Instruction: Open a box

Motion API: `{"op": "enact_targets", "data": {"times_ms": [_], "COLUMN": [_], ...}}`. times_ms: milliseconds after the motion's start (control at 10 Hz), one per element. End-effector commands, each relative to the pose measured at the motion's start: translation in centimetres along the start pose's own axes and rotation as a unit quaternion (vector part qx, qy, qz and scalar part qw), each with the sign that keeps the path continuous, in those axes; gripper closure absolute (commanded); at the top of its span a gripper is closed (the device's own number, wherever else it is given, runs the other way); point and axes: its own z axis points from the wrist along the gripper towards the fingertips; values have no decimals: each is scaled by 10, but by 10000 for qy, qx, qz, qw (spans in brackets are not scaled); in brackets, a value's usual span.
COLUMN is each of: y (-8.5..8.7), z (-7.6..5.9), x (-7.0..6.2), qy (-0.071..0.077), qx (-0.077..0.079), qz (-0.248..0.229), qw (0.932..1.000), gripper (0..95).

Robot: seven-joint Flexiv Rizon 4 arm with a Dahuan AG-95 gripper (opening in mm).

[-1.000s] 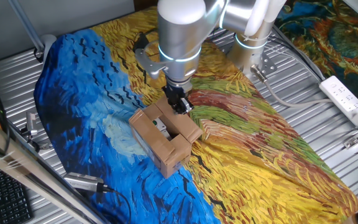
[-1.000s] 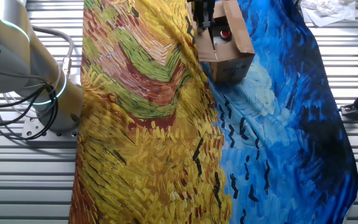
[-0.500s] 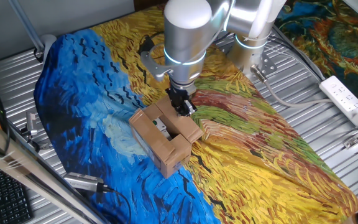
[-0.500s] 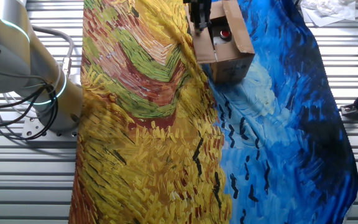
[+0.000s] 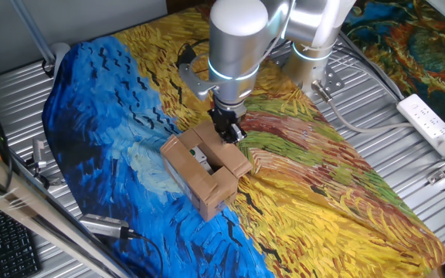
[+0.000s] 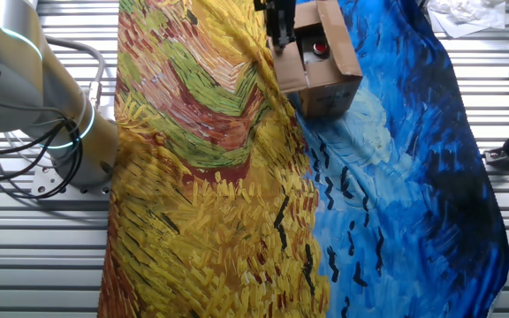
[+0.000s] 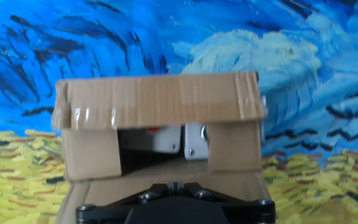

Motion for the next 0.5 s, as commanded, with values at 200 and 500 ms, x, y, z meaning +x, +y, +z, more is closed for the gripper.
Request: {"op": "enact_targets", "data": {"times_ms": [200,500], "y": [0,-1], "z": [9,14], "x": [-4,-6], "qy": [-27,-51], "qx": [28,52], "qz": [-25,-74], "qw": [10000,9999], "gripper": [950,950]}}
